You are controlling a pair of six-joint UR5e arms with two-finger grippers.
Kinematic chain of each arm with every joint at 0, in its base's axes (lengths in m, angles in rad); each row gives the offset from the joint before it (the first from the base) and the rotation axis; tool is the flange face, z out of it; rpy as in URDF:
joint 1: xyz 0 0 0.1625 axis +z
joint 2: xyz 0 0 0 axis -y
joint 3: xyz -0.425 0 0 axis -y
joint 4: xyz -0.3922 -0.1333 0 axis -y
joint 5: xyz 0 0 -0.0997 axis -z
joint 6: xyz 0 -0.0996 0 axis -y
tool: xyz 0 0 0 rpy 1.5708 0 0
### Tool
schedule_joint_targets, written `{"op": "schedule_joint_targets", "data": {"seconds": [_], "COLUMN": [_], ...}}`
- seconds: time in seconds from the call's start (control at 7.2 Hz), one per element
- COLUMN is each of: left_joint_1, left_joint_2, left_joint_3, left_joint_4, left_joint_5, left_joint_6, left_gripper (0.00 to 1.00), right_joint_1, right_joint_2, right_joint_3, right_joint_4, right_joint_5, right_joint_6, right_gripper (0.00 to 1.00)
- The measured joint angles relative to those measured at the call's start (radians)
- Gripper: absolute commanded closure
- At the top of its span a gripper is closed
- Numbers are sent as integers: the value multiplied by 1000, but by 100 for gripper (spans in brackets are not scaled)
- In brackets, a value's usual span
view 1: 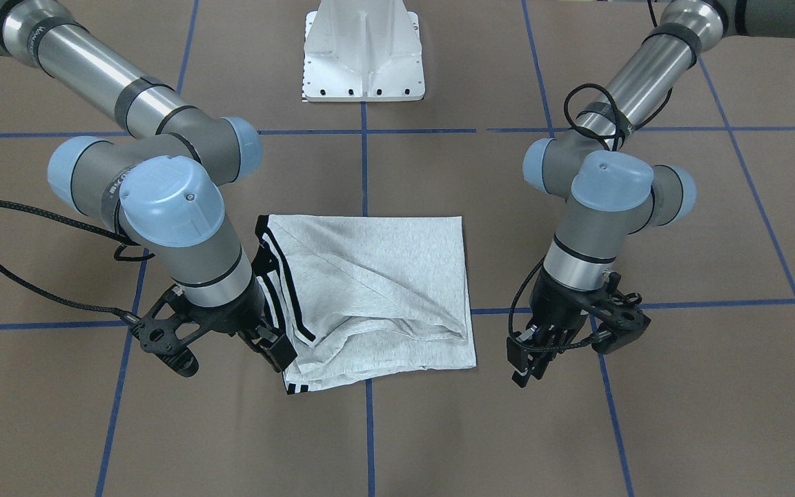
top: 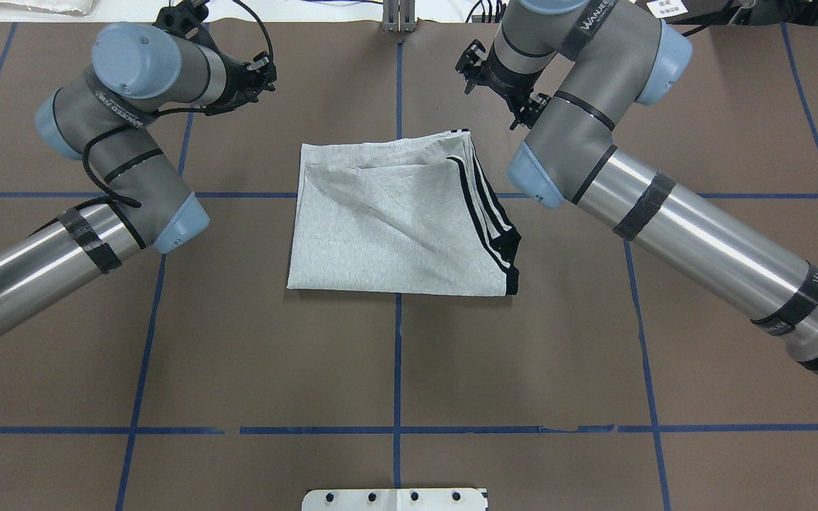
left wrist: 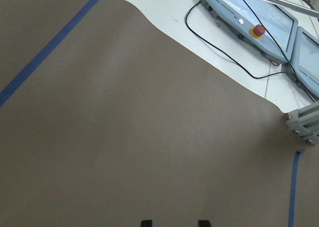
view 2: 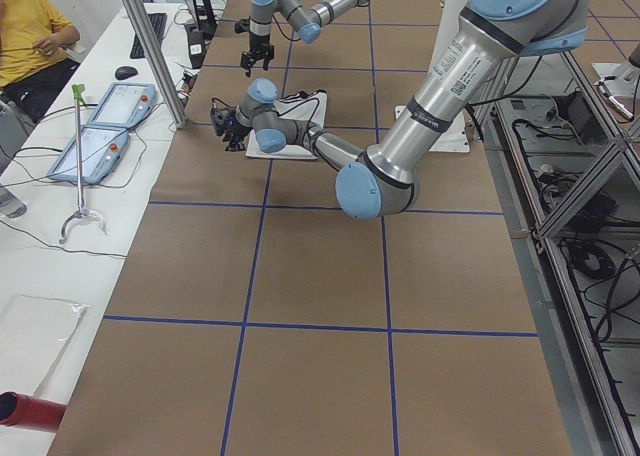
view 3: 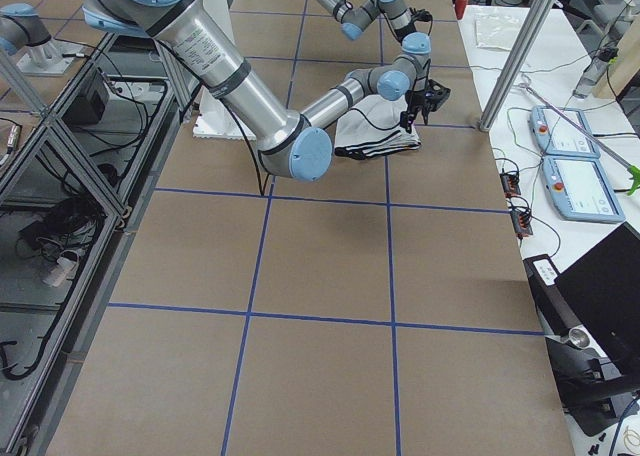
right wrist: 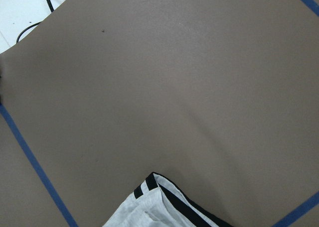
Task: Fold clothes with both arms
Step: 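Lower the right gripper onto the middle of the folded shirt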
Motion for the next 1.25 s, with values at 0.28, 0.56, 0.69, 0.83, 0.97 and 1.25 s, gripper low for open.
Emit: {"op": "schedule_joint_targets", "data": {"seconds": [0.28,0.56,0.69,0.83,0.97,1.25], "left_joint_1": [-1,-6,-16,-30,-46,-63], "left_joint_2": [20,38,45,52,65,82], "left_joint_3": [-39,-63,-69,-77,-93,-117], "left_joint_4": [-1,-3,-2,-2,-2,-1], "left_joint_5": [-74,-98,-110,-137,-166,-192], "left_joint_6": [37,74,112,135,146,153], "left_gripper": [100,100,100,100,100,100], "right_joint_1": [-19,-83,-118,-156,-193,-246], "right_joint_2": [-20,-26,-24,-21,-18,-8], "right_joint_3": [40,83,95,97,94,75], "right_joint_4": [-2,-2,-1,-1,-1,2], "right_joint_5": [6,-7,-26,-56,-84,-128], "right_joint_6": [-10,3,11,12,9,0], "right_gripper": [13,100,100,100,100,100]}}
